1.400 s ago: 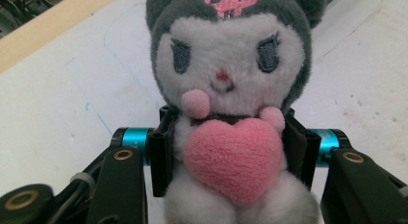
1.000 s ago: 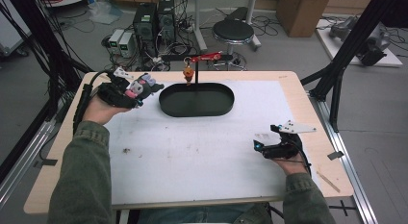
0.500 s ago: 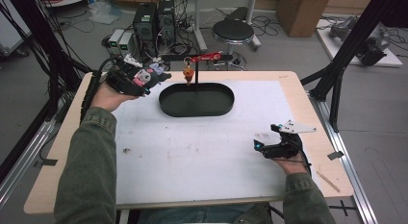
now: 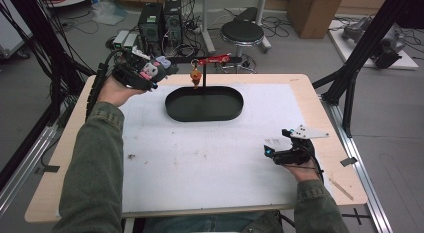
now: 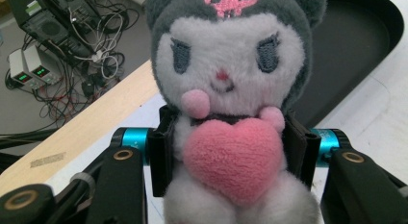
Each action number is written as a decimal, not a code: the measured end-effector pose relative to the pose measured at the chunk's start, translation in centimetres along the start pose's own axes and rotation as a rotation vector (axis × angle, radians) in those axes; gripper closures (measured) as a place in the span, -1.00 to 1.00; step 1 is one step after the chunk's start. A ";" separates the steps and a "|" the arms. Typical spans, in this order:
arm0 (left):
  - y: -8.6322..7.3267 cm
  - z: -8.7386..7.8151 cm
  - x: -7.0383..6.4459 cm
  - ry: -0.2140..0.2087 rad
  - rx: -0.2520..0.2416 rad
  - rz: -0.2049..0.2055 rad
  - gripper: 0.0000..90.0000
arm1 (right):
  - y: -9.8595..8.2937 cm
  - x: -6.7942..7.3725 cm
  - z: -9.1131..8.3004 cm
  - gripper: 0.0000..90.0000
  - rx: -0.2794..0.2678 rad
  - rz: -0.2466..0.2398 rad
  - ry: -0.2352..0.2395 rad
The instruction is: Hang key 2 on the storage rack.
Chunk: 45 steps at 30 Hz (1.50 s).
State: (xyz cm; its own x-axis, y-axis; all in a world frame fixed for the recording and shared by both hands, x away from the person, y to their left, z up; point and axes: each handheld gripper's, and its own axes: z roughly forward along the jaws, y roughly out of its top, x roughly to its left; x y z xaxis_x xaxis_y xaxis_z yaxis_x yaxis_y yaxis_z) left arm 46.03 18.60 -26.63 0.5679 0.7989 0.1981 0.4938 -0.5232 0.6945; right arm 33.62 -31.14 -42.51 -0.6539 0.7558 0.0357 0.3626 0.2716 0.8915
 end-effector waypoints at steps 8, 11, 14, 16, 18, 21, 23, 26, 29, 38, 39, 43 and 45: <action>1.2 0.6 -0.5 0.008 -0.002 -0.004 0.09 | 0.0 0.0 0.0 -0.99 -0.001 0.000 -0.001; 1.7 0.5 -0.5 0.016 0.001 -0.016 0.09 | 0.0 0.0 0.0 -0.99 0.002 -0.003 -0.004; 2.0 0.4 -0.5 0.023 -0.018 -0.039 0.09 | 0.0 0.0 -0.1 -0.99 0.001 0.004 -0.004; 2.3 0.4 -0.4 0.022 -0.025 -0.049 0.09 | 0.0 0.0 -0.2 -0.99 -0.001 0.005 -0.004; 2.6 0.4 -0.4 0.020 -0.024 -0.050 0.09 | 0.0 -0.1 -0.1 -0.99 0.000 0.002 -0.003; 2.9 0.6 -0.8 0.012 -0.018 -0.029 0.09 | 0.0 0.0 -0.1 -0.99 -0.001 0.007 0.000; 3.1 0.8 -1.1 0.008 -0.014 -0.023 0.09 | 0.0 -0.1 0.0 -0.99 0.001 0.009 0.002; 3.4 1.2 -1.3 0.016 -0.004 -0.020 0.09 | 0.0 -0.1 0.0 -0.99 -0.002 0.009 0.004; 3.6 1.5 -1.3 0.018 -0.004 -0.020 0.09 | 0.0 0.0 -0.1 -0.99 -0.006 0.010 0.001; 4.5 2.6 -1.4 0.046 -0.015 -0.047 0.09 | 0.0 0.0 -0.1 -0.99 -0.005 0.009 0.003; 4.5 2.7 -1.4 0.044 -0.015 -0.054 0.09 | 0.0 0.0 -0.1 -0.99 -0.004 0.010 0.003; 4.6 3.3 -1.3 0.057 -0.019 -0.074 0.06 | 0.0 0.0 -0.1 -0.99 -0.003 0.007 0.002; 4.5 3.6 -0.9 0.074 -0.016 -0.091 0.05 | 0.0 -0.1 -0.1 -0.99 -0.005 0.010 0.001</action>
State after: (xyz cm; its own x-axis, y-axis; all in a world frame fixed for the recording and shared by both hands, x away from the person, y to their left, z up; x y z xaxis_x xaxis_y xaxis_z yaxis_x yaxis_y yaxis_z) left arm 50.14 14.47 -26.21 0.4710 0.8628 0.1836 0.5299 -0.4431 0.7231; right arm 33.65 -31.26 -42.47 -0.6511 0.7577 0.0451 0.3658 0.2612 0.8933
